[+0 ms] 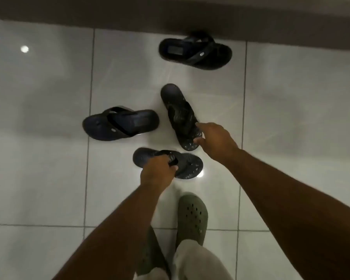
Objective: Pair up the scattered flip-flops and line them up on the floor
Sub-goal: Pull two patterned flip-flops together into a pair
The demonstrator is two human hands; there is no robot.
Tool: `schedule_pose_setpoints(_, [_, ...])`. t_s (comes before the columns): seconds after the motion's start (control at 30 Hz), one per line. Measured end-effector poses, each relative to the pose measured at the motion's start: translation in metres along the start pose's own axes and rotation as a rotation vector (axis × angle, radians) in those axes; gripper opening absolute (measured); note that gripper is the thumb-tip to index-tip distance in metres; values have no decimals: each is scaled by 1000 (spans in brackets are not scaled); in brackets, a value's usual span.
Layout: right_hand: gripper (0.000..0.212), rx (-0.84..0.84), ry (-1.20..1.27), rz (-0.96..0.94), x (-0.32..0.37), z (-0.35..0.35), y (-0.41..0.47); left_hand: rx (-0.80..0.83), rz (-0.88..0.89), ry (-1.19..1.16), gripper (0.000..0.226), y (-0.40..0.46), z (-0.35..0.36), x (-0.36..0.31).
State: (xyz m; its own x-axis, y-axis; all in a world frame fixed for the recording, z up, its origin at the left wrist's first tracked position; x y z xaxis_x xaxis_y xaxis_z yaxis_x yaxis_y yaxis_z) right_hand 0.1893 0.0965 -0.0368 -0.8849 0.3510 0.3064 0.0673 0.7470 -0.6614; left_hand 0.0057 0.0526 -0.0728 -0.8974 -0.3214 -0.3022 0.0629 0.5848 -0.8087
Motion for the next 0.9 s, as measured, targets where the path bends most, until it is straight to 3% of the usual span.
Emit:
schedule_pose_setpoints(0.17, [61, -27, -280, -224, 13, 56, 58, -12, -106, -63, 74, 44, 60, 17])
schedule_pose_setpoints(0.33, [59, 42, -498, -315, 11, 80, 77, -75, -132, -40, 59, 71, 82, 10])
schedule_pose_setpoints(0.43, [59, -15, -498, -332, 3, 71, 74, -72, -67, 76, 58, 81, 80, 4])
schedule_pose_setpoints(0.6, [60, -119, -412, -203, -36, 54, 60, -58, 134, 336, 60, 93, 78, -10])
schedule_pose_setpoints(0.77, [42, -147, -465, -24, -98, 46, 44, -45, 289, 339, 52, 98, 76, -50])
schedule_pose_setpoints(0.9, [28, -180, -358, 65, -116, 55, 45, -24, 371, 446, 46, 97, 76, -76])
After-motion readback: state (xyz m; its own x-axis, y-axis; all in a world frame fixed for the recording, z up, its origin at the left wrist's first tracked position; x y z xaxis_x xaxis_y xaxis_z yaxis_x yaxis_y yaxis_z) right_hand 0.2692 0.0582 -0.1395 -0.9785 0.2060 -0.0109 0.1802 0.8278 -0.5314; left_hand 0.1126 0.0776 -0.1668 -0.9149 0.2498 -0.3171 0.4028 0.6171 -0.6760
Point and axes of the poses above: each hand's wrist, its own y-axis towards the middle knuckle, its own z-axis out of the palm, x = y × z, the point moved 9 cm from there along y, towards the middle knuckle, and after that the axes turned 6 degrees about -y, right-handed, at the moved point
